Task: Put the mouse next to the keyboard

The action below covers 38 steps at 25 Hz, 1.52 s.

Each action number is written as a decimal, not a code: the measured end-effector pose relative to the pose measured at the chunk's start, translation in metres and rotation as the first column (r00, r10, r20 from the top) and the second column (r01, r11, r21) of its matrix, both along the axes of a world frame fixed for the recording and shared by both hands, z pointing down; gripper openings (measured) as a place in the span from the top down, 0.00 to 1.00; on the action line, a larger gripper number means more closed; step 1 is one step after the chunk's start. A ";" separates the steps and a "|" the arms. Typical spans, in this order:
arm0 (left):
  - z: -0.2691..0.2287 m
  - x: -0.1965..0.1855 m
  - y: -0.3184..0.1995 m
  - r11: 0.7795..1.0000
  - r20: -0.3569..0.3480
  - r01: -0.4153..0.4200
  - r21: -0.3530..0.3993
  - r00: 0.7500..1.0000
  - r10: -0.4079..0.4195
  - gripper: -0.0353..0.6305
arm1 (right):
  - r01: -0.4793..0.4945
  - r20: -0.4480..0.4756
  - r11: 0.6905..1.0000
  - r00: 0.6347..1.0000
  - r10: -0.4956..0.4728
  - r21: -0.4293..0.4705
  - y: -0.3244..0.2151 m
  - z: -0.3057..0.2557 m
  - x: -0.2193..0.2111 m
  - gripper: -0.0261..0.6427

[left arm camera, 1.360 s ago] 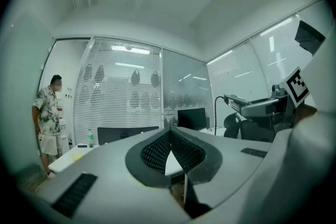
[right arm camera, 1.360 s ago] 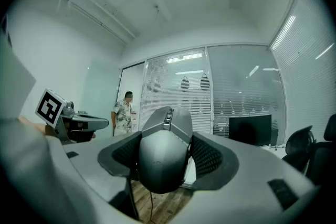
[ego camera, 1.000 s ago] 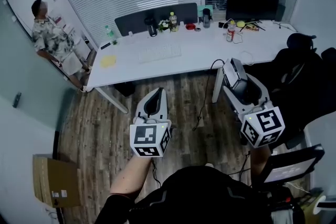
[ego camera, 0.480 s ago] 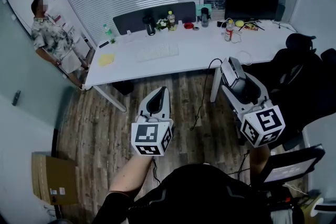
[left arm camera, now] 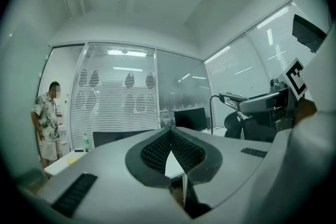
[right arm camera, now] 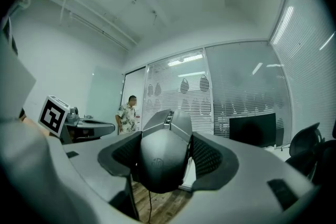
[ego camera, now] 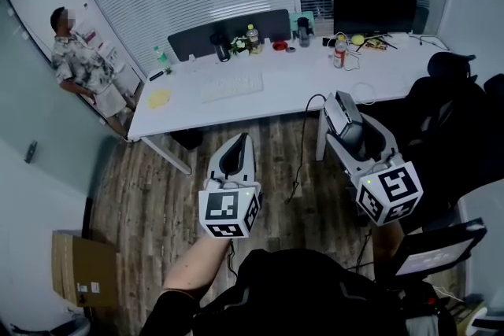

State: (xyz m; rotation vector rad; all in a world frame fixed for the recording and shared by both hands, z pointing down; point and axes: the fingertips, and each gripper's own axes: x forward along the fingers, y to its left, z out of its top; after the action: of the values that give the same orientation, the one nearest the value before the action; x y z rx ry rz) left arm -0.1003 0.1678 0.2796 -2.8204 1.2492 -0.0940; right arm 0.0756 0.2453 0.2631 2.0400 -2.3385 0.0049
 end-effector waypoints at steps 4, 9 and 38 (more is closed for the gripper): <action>0.005 0.014 -0.006 1.000 0.018 0.000 -0.010 1.000 0.001 0.90 | 0.008 0.012 1.000 1.000 -0.008 0.008 -0.005 0.003 0.014 0.53; 0.010 0.023 -0.027 1.000 0.009 -0.012 -0.017 1.000 0.012 0.90 | -0.005 0.018 1.000 1.000 0.005 0.010 -0.019 0.008 0.023 0.53; 0.033 0.019 -0.302 0.991 0.025 -0.121 -0.053 0.992 0.122 0.90 | -0.164 -0.017 0.986 0.986 0.164 -0.019 -0.255 0.012 -0.003 0.53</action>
State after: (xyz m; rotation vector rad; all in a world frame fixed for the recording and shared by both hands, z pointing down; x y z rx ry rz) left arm -0.0809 -0.1346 0.3129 -2.9200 1.0821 -0.1618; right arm 0.0726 -0.0102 0.2753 2.2080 -2.1463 0.0175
